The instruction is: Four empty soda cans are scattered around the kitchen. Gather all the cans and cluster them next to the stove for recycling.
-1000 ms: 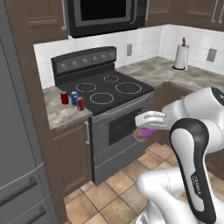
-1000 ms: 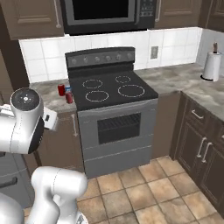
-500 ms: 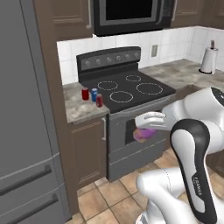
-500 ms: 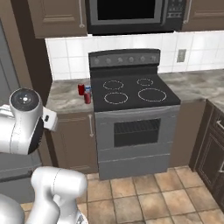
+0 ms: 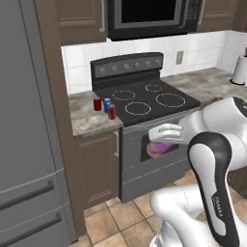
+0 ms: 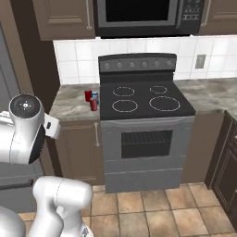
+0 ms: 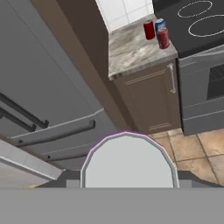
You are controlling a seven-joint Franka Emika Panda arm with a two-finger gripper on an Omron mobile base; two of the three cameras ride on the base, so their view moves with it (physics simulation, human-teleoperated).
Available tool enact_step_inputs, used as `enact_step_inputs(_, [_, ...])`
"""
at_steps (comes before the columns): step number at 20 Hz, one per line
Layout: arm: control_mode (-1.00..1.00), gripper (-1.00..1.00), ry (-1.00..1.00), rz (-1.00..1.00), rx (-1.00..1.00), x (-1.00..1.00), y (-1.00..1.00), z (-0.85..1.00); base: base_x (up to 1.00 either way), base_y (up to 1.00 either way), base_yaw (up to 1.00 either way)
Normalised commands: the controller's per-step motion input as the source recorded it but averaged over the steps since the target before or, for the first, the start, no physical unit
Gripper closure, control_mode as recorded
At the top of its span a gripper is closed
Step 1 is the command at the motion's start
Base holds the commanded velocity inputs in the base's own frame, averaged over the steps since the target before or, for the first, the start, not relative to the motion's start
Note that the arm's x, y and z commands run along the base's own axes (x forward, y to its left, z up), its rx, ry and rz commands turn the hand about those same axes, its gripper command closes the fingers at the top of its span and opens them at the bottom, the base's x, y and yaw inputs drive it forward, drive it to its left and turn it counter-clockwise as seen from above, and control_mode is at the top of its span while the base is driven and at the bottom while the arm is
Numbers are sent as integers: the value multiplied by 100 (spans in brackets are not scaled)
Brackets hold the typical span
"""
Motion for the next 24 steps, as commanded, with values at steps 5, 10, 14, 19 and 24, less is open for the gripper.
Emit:
enact_step_inputs(5, [100,100,0,0,0,0,0,0,60,-18,0])
enact_step_inputs(10, [100,100,0,0,0,0,0,0,51,-3,7])
enact_step_inputs(14, [100,100,0,0,0,0,0,0,23,0,16])
enact_step_inputs(19, [100,100,0,0,0,0,0,0,15,-14,21])
enact_step_inputs(24, [100,100,0,0,0,0,0,0,13,-28,27])
